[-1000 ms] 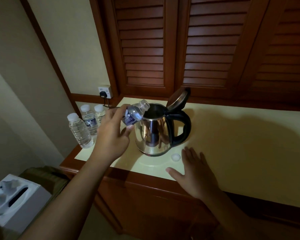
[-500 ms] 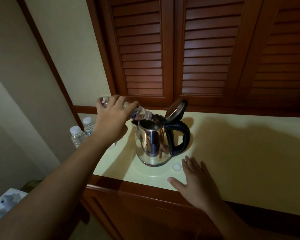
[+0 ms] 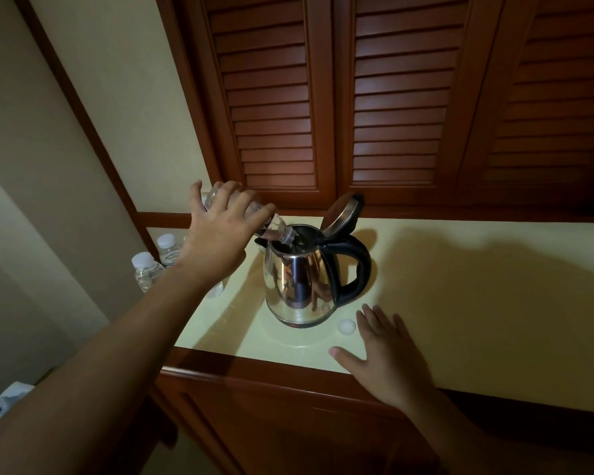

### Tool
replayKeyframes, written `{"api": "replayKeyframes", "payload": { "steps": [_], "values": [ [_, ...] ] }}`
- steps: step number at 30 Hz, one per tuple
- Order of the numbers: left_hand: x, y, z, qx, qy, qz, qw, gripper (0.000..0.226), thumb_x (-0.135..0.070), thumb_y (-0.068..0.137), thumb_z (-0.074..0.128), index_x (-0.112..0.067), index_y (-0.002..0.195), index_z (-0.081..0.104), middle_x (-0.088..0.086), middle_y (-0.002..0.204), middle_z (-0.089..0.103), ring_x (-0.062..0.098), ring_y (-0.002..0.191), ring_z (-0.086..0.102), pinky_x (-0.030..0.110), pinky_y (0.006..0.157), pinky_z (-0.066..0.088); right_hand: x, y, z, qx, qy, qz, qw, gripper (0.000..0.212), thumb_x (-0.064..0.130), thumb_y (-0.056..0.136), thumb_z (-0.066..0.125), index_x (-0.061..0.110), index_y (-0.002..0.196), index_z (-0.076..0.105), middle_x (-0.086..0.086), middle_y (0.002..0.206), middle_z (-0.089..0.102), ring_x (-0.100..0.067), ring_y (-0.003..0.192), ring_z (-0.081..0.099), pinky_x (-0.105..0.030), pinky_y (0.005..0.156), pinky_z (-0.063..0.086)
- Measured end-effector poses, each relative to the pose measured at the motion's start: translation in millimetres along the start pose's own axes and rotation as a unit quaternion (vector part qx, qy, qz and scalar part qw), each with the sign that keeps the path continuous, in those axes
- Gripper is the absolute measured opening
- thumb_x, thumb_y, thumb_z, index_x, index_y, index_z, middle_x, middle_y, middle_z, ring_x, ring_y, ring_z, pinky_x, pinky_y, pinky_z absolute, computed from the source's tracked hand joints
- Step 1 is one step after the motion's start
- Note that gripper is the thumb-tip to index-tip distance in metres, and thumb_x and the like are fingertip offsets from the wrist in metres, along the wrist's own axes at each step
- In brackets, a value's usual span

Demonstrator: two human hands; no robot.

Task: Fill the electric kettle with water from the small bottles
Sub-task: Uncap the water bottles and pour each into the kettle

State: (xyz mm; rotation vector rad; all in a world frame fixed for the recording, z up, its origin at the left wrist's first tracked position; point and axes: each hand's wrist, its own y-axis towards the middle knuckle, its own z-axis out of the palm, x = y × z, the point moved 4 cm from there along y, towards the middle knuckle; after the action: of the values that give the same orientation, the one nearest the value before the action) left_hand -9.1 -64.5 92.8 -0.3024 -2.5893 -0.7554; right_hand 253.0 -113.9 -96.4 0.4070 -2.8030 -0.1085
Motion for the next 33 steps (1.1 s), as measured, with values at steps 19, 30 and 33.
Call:
{"api": "replayKeyframes", "payload": {
  "steps": [19, 30, 33],
  "values": [
    [-9.8, 7.7, -10.6, 0.007, 0.029, 0.057, 0.998, 0.093, -0.01, 0.075, 0.081, -0.033, 0.155, 0.04, 0.013, 0.157, 0.043, 0.042, 0.152, 0.028, 0.08, 0.115, 0.016, -2.2, -1.2, 1.0, -0.041, 0.037, -0.014, 0.998, 0.079, 0.076, 0.093, 0.029, 0.027, 0.156, 0.03, 0.002, 0.168, 0.018, -0.016, 0.156, 0.006, -0.04, 0.126, -0.002],
    [-10.3, 1.8, -13.0, 0.013, 0.032, 0.045, 0.998, 0.099, -0.016, 0.071, 0.085, -0.032, 0.157, 0.038, 0.013, 0.154, 0.046, 0.042, 0.147, 0.034, 0.079, 0.115, 0.019, -5.0, -1.4, 3.1, -0.059, 0.059, -0.03, 0.996, 0.041, 0.059, 0.098, 0.041, 0.039, 0.132, 0.053, 0.004, 0.159, 0.038, -0.021, 0.153, 0.02, -0.046, 0.126, 0.01],
    [-5.4, -6.0, -14.5, 0.009, -0.002, 0.007, 1.0, 0.094, -0.026, 0.079, 0.079, -0.031, 0.161, 0.033, 0.008, 0.148, 0.053, 0.037, 0.14, 0.042, 0.074, 0.113, 0.027, -5.6, -2.0, 2.6, -0.067, 0.076, -0.03, 0.994, 0.038, 0.057, 0.098, 0.046, 0.037, 0.128, 0.056, 0.005, 0.158, 0.04, -0.019, 0.153, 0.023, -0.045, 0.126, 0.009]
  ]
}}
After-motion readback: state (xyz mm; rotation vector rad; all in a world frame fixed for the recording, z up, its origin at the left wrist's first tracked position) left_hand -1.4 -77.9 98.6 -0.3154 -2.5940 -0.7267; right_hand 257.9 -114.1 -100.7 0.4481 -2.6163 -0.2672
